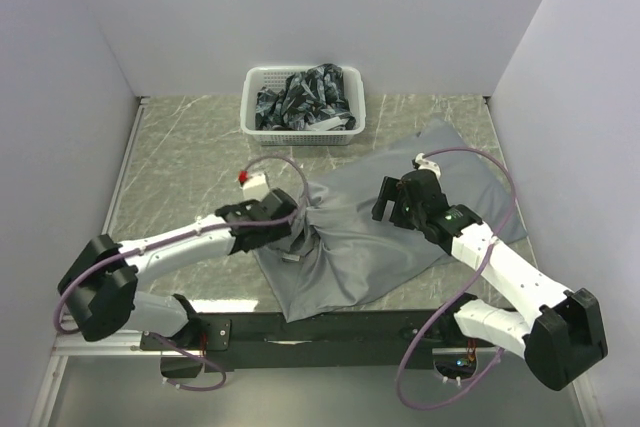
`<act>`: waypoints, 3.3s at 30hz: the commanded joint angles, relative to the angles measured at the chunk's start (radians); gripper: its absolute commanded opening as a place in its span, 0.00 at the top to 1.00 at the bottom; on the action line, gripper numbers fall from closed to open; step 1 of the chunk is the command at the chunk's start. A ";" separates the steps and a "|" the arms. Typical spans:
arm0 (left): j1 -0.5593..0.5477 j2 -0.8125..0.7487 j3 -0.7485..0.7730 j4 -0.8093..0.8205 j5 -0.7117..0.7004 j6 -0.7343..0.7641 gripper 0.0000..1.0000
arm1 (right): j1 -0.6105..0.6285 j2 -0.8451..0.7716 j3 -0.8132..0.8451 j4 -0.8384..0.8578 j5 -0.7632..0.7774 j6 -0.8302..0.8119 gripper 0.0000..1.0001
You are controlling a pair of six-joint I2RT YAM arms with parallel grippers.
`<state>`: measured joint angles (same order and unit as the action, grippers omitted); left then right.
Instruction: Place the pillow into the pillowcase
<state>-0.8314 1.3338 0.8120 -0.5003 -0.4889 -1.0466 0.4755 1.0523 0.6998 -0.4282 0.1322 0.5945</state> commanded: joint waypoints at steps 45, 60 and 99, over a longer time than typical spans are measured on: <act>-0.267 0.355 0.245 -0.110 -0.225 0.180 0.46 | 0.066 -0.221 -0.022 -0.052 0.020 0.057 0.01; 0.216 0.122 0.216 0.011 0.031 0.299 0.99 | 0.388 -0.200 0.016 -0.076 0.104 0.137 0.05; -0.219 0.327 0.259 -0.122 -0.076 0.353 0.48 | 0.394 -0.357 -0.060 -0.185 0.250 0.220 0.17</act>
<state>-1.0424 1.6527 1.0370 -0.6231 -0.5236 -0.6952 0.8761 0.6815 0.6468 -0.6594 0.3954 0.8204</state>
